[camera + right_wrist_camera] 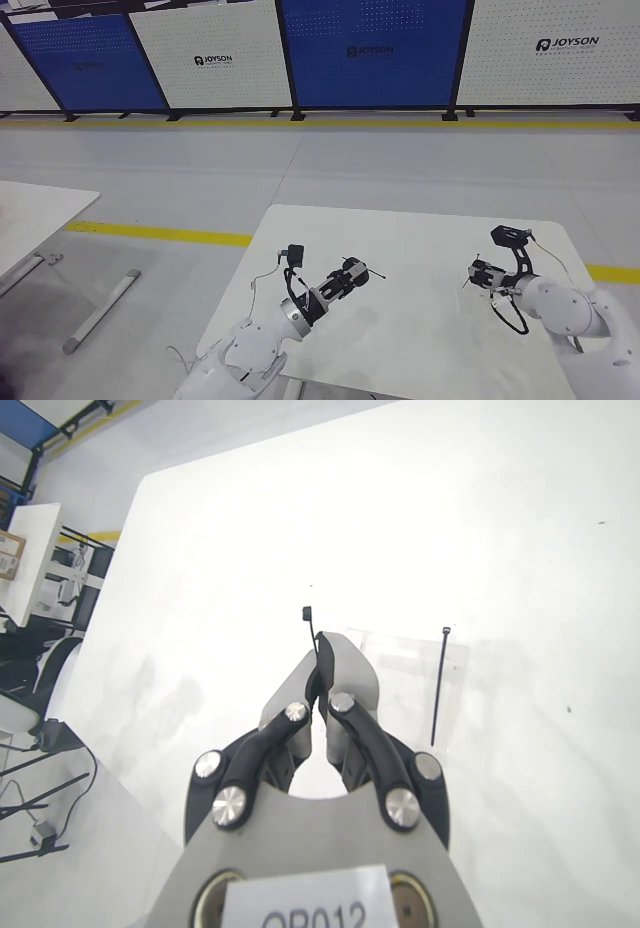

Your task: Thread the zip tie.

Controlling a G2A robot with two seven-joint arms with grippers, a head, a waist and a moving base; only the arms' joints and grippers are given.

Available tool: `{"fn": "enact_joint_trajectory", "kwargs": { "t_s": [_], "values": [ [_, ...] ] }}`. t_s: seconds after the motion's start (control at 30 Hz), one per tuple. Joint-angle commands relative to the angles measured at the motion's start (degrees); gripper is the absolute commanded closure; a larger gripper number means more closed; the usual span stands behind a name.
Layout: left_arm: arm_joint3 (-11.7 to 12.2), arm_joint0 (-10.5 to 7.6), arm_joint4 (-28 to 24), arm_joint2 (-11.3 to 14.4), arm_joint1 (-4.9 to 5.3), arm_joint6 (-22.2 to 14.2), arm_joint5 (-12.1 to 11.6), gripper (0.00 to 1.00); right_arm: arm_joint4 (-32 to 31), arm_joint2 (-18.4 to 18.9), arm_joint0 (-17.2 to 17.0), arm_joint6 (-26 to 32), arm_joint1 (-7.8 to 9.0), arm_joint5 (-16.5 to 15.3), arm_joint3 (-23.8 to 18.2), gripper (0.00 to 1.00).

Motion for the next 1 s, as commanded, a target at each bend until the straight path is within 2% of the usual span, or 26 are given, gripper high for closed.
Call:
{"fn": "enact_joint_trajectory", "kwargs": {
  "t_s": [0.0,0.17,0.2,0.27,0.83,0.97],
  "values": [
    [0.0,0.0,0.0,0.0,0.0,0.0,0.0,1.0,-0.85,0.1,-1.73,-1.5,0.03,1.51,-3.01,1.0],
    [0.0,0.0,0.0,0.0,0.0,0.0,0.0,1.0,-2.82,1.93,-7.1,-4.37,0.45,4.54,-10.34,1.0],
    [0.0,0.0,0.0,0.0,0.0,0.0,0.0,1.0,-4.18,2.31,-8.4,-5.65,0.53,5.97,-11.47,1.0],
    [0.0,0.0,0.0,0.0,0.0,0.0,0.0,1.0,-4.26,2.57,-9.73,-5.99,0.5,7.89,-11.43,1.0],
    [0.0,0.0,0.0,0.0,0.0,0.0,0.0,1.0,-3.4,2.7,-9.66,-5.51,0.45,8.21,-10.93,1.0],
    [-1.58,-1.25,5.57,1.25,-0.12,0.75,0.7,1.0,-3.4,2.7,-9.66,-5.51,0.45,8.21,-10.93,1.0]
  ]
}}
